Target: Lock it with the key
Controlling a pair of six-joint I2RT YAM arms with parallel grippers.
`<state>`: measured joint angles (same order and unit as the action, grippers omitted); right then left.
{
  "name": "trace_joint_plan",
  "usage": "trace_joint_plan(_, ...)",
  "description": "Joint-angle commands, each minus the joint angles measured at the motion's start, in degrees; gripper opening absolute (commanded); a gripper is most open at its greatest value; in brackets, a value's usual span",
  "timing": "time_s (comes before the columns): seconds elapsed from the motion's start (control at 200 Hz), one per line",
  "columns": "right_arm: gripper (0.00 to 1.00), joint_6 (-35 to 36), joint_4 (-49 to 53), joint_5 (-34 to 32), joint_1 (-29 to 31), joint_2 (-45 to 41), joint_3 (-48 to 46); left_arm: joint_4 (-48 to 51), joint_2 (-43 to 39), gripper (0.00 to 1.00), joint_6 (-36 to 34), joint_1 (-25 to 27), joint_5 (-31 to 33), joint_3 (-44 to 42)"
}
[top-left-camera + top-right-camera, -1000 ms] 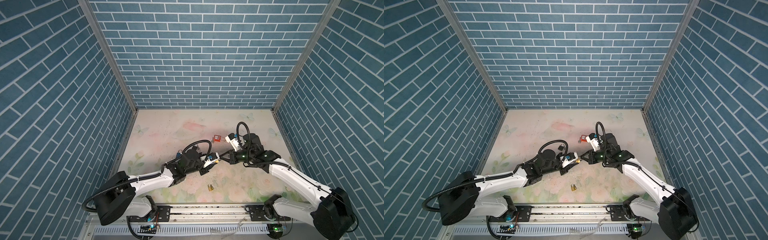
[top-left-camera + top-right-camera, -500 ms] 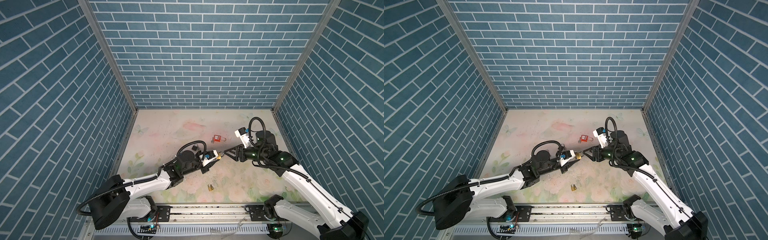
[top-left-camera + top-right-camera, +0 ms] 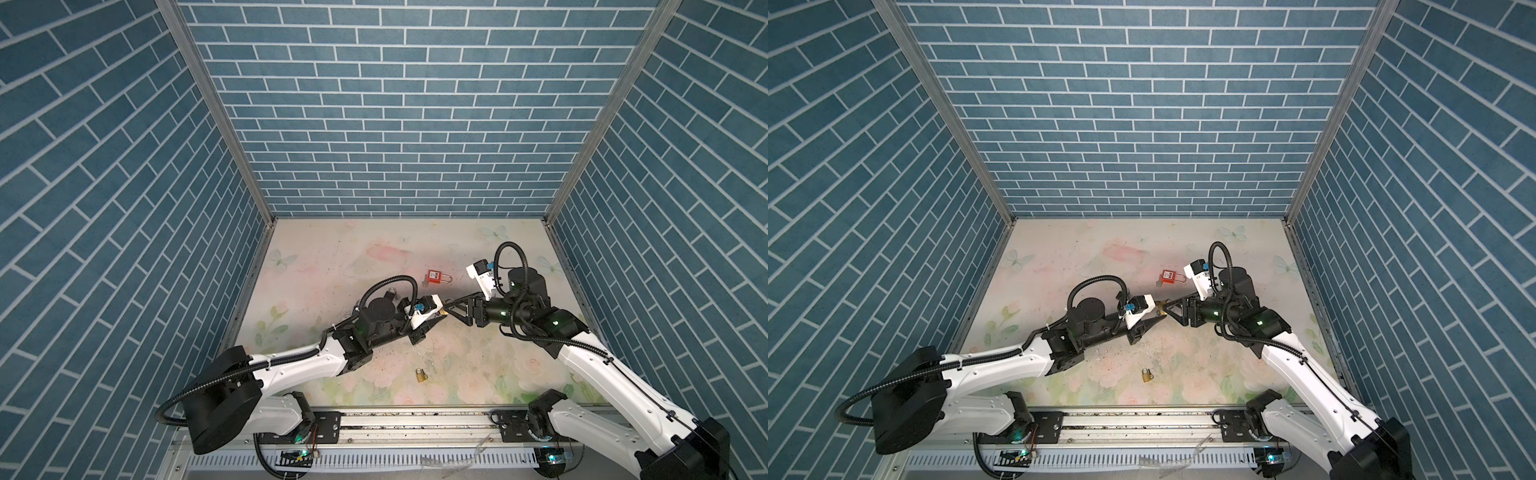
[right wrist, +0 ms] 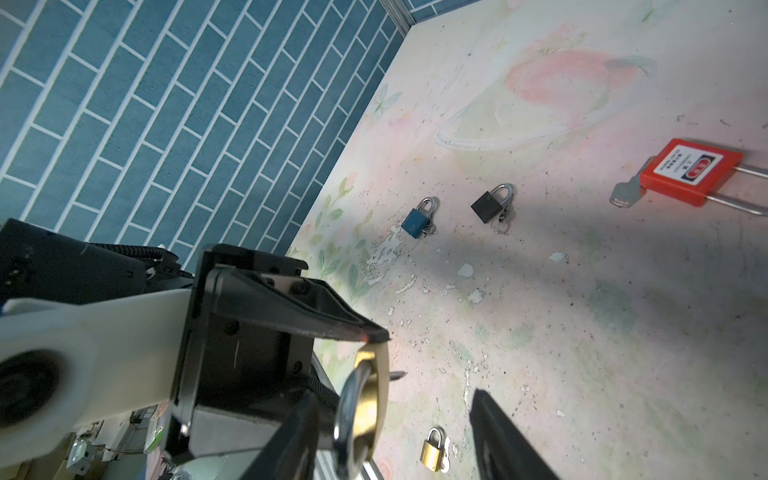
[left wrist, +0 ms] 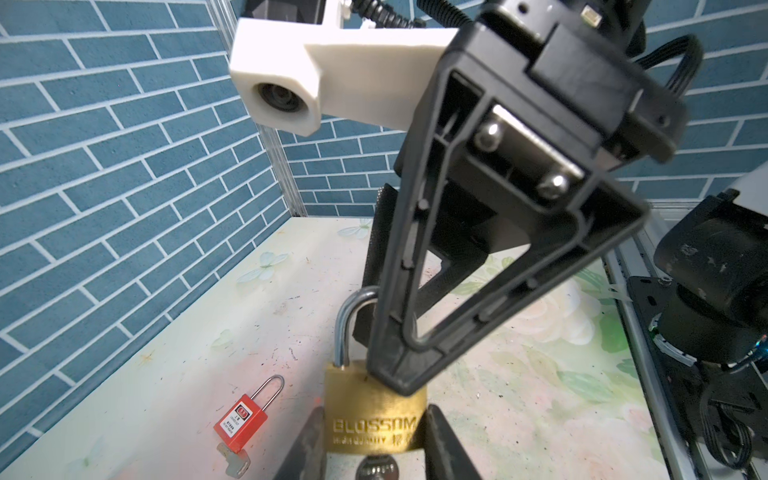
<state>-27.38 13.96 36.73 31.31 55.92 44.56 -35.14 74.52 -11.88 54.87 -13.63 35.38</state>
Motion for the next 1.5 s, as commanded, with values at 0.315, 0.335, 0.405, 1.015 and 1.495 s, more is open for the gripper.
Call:
trace_joint_plan(0.315, 0.26, -2.8, -5.4, 1.9, 1.6, 2.5, -1.2, -1.9, 1.2, 0.0, 0.9, 0.6, 1.9, 3.0)
trace_joint_plan(0.335, 0.25, -2.9, -5.4, 1.9, 1.5, 2.5, -1.3, -1.9, 1.2, 0.0, 0.9, 0.5, 1.9, 3.0)
trace_joint_plan(0.405, 0.2, -3.1, -5.7, 2.1, 1.6, 2.6, -1.4, -2.0, 1.5, 0.0, 1.1, 0.6, 1.9, 3.2)
trace_joint_plan(1.015, 0.0, -3.2, -12.2, -1.9, -0.2, -3.8, -2.4, 7.0, -9.3, 0.48, 10.1, -2.1, 2.4, -2.4)
trace_joint_plan(1.495, 0.0, -5.5, -21.4, 9.8, -3.9, -4.2, -5.2, -12.8, -5.7, 0.55, 49.3, -14.9, -30.2, -4.2)
